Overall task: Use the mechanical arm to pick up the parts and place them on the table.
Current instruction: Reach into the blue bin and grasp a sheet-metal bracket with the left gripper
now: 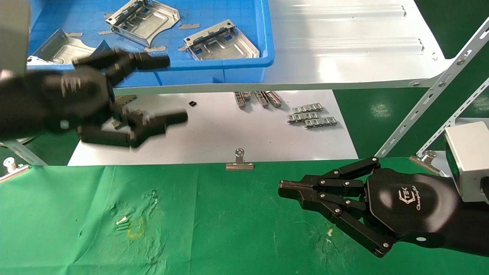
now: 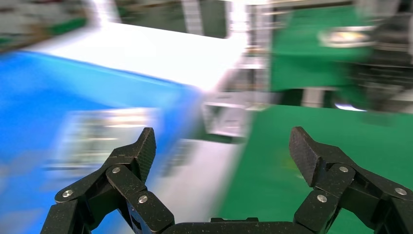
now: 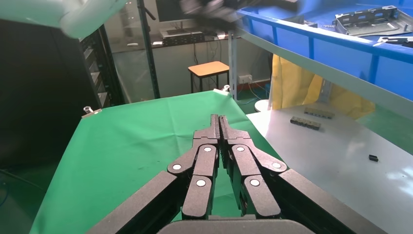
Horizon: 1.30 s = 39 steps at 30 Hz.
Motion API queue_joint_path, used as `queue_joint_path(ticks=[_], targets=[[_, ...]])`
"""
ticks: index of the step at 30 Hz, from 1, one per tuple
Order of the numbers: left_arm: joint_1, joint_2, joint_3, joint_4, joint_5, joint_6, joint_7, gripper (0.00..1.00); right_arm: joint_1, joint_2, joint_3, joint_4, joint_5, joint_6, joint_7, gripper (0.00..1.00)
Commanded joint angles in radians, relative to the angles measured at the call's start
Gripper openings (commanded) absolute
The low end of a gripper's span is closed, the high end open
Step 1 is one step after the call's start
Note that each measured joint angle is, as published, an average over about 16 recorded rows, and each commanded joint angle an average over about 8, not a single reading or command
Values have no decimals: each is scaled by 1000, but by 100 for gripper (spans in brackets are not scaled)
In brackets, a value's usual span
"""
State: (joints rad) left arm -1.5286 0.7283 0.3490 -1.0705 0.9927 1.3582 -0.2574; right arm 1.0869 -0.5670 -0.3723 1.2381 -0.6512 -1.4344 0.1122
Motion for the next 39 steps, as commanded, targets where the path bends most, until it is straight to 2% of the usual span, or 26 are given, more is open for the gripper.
queue_joint_path(ticks=[1, 7, 12, 16, 20, 28, 39], targets=[[-85, 29, 18, 57, 62, -29, -10, 100, 0, 0, 0, 0, 0, 0, 0, 0], [-308, 155, 86, 377, 242, -126, 82, 100, 0, 0, 0, 0, 0, 0, 0, 0], [-440, 266, 135, 639, 371, -290, 145, 99, 0, 0, 0, 0, 0, 0, 0, 0], [-499, 343, 162, 801, 434, -424, 155, 49, 0, 0, 0, 0, 0, 0, 0, 0], [-538, 395, 186, 911, 477, -493, 145, 0, 0, 0, 0, 0, 0, 0, 0, 0], [-567, 426, 199, 1024, 498, -525, 112, 0, 0, 0, 0, 0, 0, 0, 0, 0], [-580, 422, 208, 1051, 510, -505, 124, 0, 0, 0, 0, 0, 0, 0, 0, 0]])
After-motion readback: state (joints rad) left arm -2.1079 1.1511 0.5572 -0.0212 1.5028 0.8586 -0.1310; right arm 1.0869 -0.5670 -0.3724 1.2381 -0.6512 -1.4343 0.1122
